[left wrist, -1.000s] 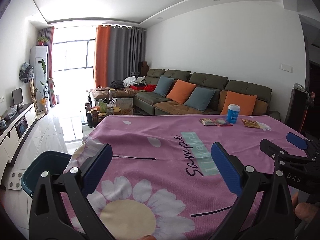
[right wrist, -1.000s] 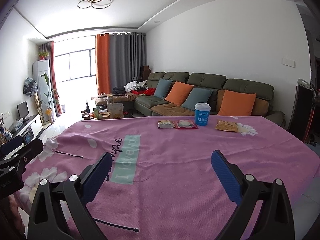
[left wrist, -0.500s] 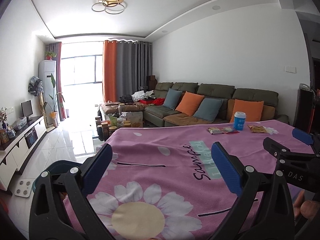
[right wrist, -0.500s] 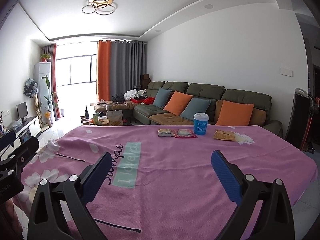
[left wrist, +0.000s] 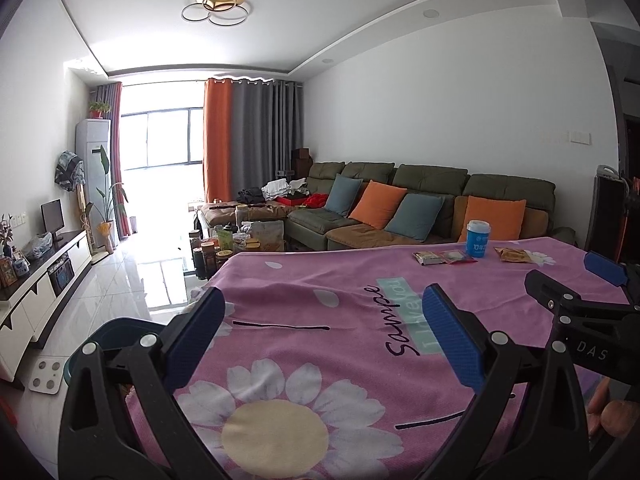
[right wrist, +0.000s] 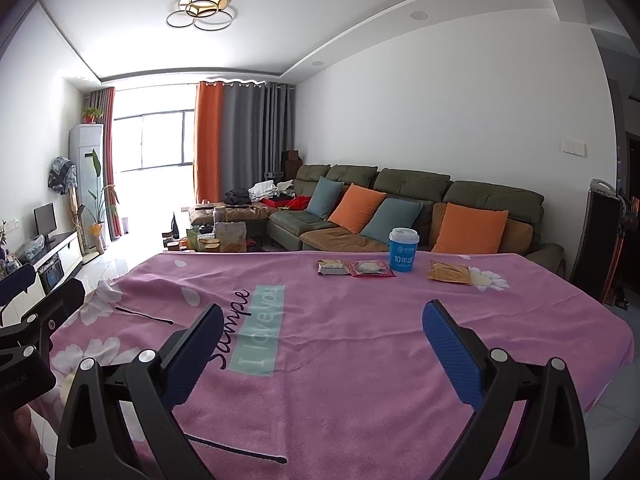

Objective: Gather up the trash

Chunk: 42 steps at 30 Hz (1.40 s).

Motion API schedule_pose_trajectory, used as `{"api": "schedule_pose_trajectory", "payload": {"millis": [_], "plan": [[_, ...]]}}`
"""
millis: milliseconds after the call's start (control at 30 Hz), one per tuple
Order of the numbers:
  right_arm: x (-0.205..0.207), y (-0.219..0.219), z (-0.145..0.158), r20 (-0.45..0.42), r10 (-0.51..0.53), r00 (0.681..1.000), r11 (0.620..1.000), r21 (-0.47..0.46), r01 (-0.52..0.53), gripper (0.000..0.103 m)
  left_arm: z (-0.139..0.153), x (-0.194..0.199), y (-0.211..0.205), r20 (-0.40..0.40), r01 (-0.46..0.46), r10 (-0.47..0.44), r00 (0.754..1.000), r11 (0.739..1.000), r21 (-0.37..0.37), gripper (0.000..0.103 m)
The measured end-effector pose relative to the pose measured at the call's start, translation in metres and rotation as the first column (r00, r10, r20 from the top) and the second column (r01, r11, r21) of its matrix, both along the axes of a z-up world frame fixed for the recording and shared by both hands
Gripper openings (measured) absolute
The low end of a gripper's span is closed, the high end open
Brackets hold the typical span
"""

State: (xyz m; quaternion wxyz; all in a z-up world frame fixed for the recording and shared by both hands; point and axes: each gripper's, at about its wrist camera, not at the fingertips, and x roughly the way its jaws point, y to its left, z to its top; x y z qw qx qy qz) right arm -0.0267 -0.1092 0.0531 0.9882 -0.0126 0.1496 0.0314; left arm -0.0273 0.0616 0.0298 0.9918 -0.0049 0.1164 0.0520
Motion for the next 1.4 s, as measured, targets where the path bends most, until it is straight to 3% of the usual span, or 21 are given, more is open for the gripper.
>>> {"api": "schedule_pose_trajectory", "payload": {"millis": [1400], "plan": [[-0.0006,0.0036,0.0006,-0.007,0.0,1.0,1.0,0.002,0.0,0.096,-0.0042,0.0007,-0.0028,-0.015,0.04,-0.04,0.999,0.999,-0.023,0.097]]}}
